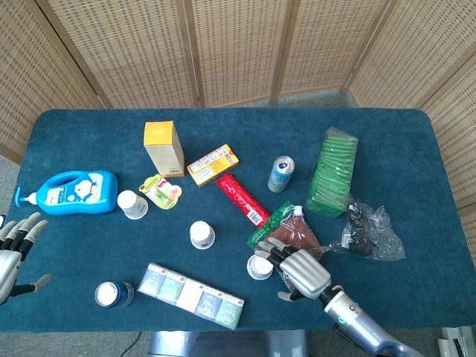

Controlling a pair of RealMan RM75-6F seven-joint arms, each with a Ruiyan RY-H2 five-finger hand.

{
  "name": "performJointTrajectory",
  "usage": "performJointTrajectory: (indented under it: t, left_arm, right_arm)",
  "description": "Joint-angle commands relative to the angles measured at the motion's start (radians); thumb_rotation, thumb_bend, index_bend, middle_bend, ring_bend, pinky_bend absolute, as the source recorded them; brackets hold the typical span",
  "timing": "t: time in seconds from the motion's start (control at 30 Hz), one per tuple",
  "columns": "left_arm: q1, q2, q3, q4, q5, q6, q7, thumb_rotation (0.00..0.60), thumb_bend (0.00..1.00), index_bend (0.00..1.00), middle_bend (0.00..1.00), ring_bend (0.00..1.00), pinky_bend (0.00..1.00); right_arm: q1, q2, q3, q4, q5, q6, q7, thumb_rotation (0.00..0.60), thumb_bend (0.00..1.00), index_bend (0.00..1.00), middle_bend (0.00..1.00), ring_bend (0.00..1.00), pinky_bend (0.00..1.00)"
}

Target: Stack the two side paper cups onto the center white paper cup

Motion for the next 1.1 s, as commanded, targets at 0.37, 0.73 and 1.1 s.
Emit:
performJointTrajectory:
  t: [0.37,0.73,1.1]
  left_arm:
    - [-0.002,0.005,-0.005,0.005,-0.008,-0.007,-0.014,0.600,0.23,0.00,0.00,0.00,0.00]
    - [-0.005,0.005,-0.011,0.009,-0.018,-0.014,-0.017,0.600,0.23,0.00,0.00,0.00,0.00]
    - [-0.005,0.003,-0.011,0.011,-0.021,-0.018,-0.011,0.600,0.23,0.00,0.00,0.00,0.00]
  right_arm:
    - [0.066,-0.104,0.019,0.056,0.068,-0.046,-0.066,0.600,0.21,0.14,0.08,0.00,0.29]
    - [0.085,-0.162,-0.001,0.158,0.027,0.000,0.026,0.600,0.25,0.27,0.24,0.08,0.45]
    - [0.073,-0.202,-0.039,0.239,-0.025,0.081,0.104,0.600,0.47,0.42,0.41,0.25,0.58]
